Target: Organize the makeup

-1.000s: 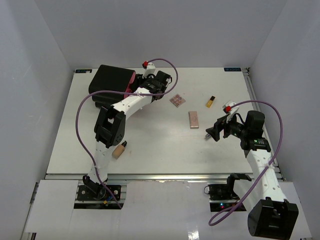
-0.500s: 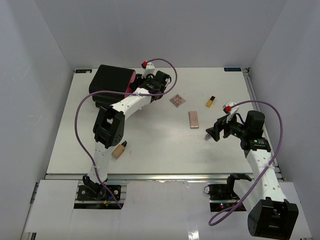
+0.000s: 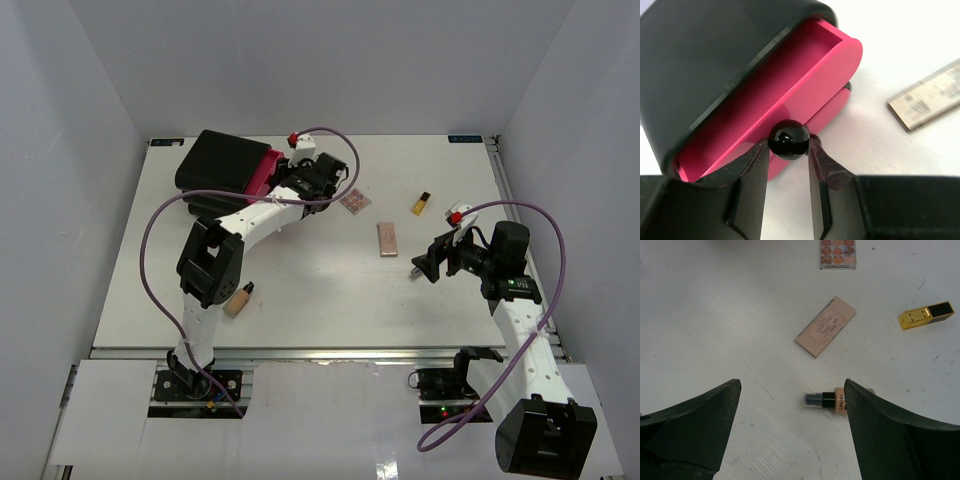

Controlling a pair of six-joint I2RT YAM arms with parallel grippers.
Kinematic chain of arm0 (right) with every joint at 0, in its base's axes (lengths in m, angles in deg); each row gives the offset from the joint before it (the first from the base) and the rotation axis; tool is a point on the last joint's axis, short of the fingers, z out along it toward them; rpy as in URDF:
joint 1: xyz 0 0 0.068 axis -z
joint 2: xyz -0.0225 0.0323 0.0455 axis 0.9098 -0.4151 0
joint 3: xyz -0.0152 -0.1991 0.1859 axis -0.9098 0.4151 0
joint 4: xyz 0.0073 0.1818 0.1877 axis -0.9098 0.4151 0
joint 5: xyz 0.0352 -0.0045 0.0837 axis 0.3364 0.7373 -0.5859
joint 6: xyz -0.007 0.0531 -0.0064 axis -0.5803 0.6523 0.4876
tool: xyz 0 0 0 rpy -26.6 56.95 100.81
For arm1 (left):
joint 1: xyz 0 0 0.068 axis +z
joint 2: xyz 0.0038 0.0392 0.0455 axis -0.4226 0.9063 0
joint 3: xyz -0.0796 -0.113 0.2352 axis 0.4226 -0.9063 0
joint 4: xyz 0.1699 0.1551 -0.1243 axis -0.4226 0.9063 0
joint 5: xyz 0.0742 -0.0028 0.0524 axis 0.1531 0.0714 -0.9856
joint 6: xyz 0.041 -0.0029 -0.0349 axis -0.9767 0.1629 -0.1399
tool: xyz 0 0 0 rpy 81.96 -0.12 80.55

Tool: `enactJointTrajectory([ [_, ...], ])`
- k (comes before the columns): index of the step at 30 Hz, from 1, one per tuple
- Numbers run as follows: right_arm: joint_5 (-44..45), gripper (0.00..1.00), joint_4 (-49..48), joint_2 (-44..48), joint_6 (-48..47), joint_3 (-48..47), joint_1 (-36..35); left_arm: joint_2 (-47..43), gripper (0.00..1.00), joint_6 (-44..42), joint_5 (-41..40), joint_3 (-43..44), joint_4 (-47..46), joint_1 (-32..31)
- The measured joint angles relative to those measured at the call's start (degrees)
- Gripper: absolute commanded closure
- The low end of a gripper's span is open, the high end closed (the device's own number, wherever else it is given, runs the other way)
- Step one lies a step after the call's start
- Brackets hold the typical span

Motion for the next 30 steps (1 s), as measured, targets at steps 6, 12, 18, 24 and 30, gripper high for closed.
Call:
enactJointTrajectory([
  [6,-0.02,0.1,0.0,0.0,0.0,0.0,0.0,-0.56,0.95,1.72,1.08,-0.4,2.06,-5.11],
  [12,0.0,0.1,0.0,0.0,0.0,0.0,0.0,-1.05,0.83,4.34,3.44,-0.7,4.73,-7.74],
  [18,-0.02,0.1,0.0,0.0,0.0,0.0,0.0,-1.05,0.23,6.09,6.33,-0.72,5.39,-7.9],
  [24,-0.04,0.1,0.0,0.0,0.0,0.0,0.0,-1.35,0.14,6.53,10.28,-0.74,6.44,-7.92],
  [30,-0.25,0.1,0.02,0.0,-0.2,0.0,0.0,-4.12,0.11,5.95,14.58,-0.74,6.99,-7.88],
])
